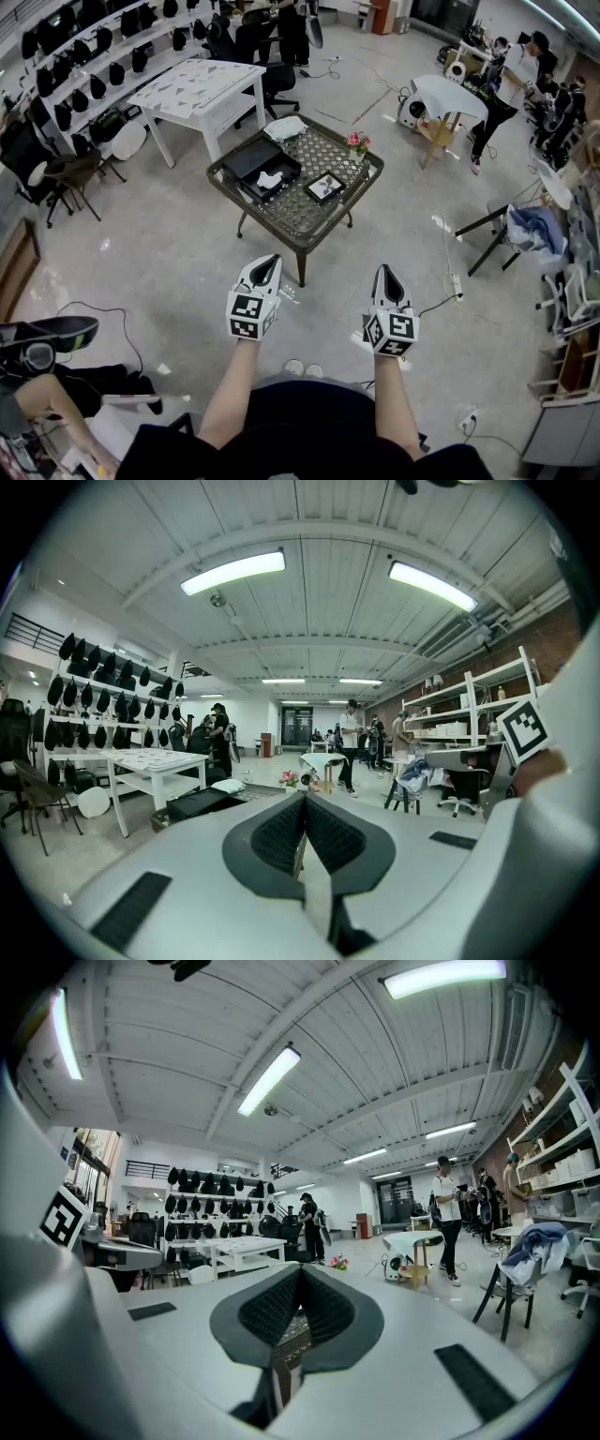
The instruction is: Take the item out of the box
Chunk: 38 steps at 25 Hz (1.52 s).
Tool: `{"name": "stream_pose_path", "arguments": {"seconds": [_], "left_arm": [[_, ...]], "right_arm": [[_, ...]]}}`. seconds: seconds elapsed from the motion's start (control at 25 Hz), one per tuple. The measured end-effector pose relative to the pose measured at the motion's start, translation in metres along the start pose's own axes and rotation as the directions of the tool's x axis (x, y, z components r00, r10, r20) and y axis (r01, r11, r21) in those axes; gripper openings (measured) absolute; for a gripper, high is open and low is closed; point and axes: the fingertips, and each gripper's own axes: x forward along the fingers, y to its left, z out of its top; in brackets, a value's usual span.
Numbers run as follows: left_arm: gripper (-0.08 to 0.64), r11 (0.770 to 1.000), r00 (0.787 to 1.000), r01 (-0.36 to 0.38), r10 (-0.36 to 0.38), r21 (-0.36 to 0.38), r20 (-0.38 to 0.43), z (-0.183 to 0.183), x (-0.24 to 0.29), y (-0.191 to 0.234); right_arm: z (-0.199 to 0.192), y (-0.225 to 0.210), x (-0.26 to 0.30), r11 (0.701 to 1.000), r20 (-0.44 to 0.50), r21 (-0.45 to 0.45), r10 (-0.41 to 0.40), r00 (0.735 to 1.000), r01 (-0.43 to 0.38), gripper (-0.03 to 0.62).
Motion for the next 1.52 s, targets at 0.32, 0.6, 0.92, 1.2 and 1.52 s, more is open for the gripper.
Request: {"name": "stream_pose_path", "arguments": {"seconds": [0.32,0.6,0.92,1.2,1.52], "left_arm": [[0.02,1.0,1.0,0.007,-0.007,0.004,-0.003,-0.002,0.005,-0.007],[0.02,1.0,1.0,0.013,-0.013,0.006,-0.009,0.002,0.006,-0.008],[0.02,1.0,1.0,0.022,-0.022,0.002,-0.017,-0.005,0.005,-0.01],[0.02,1.0,0.999,0.029,-0.029,-0.01,-0.039,-0.018,0.006,-0.011],[0.02,0.999,0.998,0.027,-0.028,-0.022,-0.053,-0.024,0.003,-0.007]], "right_arm": [[-0.004,-0.004,-0.001,1.0,-0.006,-0.001,0.004,1.0,-0.004,0.002],[-0.001,-0.004,-0.001,1.0,-0.004,0.008,0.005,1.0,-0.005,0.002],[-0.009,0.002,-0.003,1.0,-0.023,0.016,0.013,1.0,-0.013,0.003],[-0.016,0.006,-0.002,0.999,-0.032,0.031,0.033,0.999,-0.032,0.005],[-0.009,0.015,-0.002,0.996,-0.006,0.057,0.076,0.997,-0.075,0.069]]}}
